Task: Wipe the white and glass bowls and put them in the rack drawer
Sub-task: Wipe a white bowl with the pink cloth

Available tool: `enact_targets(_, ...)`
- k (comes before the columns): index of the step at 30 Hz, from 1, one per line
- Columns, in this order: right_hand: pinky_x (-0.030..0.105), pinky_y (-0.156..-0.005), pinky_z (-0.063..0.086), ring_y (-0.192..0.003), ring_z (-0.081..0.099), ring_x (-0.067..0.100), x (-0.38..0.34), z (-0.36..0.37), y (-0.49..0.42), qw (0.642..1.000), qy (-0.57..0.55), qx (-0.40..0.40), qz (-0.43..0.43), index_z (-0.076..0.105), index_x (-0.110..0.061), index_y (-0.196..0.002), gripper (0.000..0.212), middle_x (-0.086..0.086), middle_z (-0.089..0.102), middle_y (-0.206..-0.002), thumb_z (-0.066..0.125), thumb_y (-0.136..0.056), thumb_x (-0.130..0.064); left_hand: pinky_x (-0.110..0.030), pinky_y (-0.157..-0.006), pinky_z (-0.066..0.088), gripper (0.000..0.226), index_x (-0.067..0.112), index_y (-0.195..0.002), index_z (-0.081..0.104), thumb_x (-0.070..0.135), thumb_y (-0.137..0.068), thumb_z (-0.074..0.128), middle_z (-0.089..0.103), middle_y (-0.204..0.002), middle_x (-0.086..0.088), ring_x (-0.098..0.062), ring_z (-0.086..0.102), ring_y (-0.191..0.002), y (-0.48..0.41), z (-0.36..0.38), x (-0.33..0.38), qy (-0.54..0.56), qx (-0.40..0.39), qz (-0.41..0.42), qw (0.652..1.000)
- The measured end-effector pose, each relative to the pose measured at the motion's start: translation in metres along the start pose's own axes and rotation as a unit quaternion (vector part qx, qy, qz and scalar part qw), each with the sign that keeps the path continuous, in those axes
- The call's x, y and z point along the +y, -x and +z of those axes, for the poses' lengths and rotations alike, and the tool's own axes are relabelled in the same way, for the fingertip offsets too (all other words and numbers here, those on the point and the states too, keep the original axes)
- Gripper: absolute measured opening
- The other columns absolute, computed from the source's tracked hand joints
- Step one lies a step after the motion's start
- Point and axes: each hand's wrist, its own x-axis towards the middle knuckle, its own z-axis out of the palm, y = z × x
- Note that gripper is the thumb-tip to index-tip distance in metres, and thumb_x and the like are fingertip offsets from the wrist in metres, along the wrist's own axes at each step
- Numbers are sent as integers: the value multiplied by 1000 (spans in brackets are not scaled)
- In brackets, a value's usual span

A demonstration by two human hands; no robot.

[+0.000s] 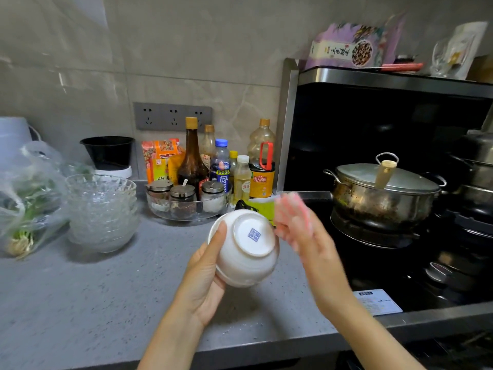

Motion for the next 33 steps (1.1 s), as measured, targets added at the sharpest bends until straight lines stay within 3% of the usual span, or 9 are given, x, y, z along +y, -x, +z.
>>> enact_targets(2,23,-114,25,-140,31,6,9,12,2,960,234,-52,-146,48,-31,-138,47,-5,39,-150,38,-97,-52,-39,-88,54,48,11,-116,65,41,-79,57,71,-110,-13,-20,69,-95,3,8,-1,-23,5,8,1000)
enact_targets(4,31,-118,18,-144,24,11,24,14,1,895,370,-65,-239,44,-19,-142,48,-2,34,-153,28,-103,-41,-33,-77,57,45,11,-112,67,40,-80,57,72,-106,-13,-18,70,-89,6,13,-1,-22,11,21,999)
enact_targets(10,35,-114,29,-142,31,13,24,10,13,914,328,-38,-236,43,-12,-142,43,-2,39,-151,31,-104,-26,-34,-71,58,41,8,-106,68,37,-80,56,74,-99,-14,-19,72,-81,15,12,2,0,26,47,999)
enact_targets(14,32,-112,34,-140,35,14,19,13,23,890,364,-44,-272,43,-10,-141,43,-1,41,-150,31,-104,-29,-29,-63,60,43,9,-109,68,39,-82,55,73,-101,-15,-22,72,-84,18,18,-1,-20,8,35,999)
enact_targets(18,35,-113,32,-140,35,12,9,-5,7,867,421,-9,-266,47,-9,-139,43,2,44,-147,30,-104,-28,-41,-83,56,45,11,-111,68,39,-77,58,73,-102,-13,-19,71,-89,18,26,7,-25,-1,72,997)
enact_targets(21,36,-111,35,-140,35,14,12,-10,15,861,427,-18,-274,47,-8,-139,41,3,45,-147,37,-102,-24,-48,-94,49,47,10,-115,66,40,-79,58,72,-107,-15,-27,68,-100,18,26,11,-7,14,74,997)
enact_targets(23,34,-112,34,-141,34,15,15,-6,24,861,417,-31,-288,48,-6,-138,42,4,44,-147,42,-99,-21,-46,-86,55,49,8,-117,65,39,-80,57,71,-108,-17,-30,68,-101,19,26,8,6,20,53,998)
enact_targets(26,31,-112,34,-140,36,16,15,-5,22,859,415,-36,-298,50,-6,-136,42,4,45,-146,38,-102,-25,-33,-65,60,45,7,-113,67,37,-81,57,71,-106,-18,-24,71,-88,22,29,0,5,-6,22,1000)
enact_targets(33,36,-111,35,-141,34,17,24,-18,24,856,441,-10,-268,45,-6,-140,43,5,41,-149,39,-101,-24,-44,-88,54,44,10,-116,66,38,-85,55,72,-107,-14,-24,69,-99,20,26,5,-14,4,46,999)
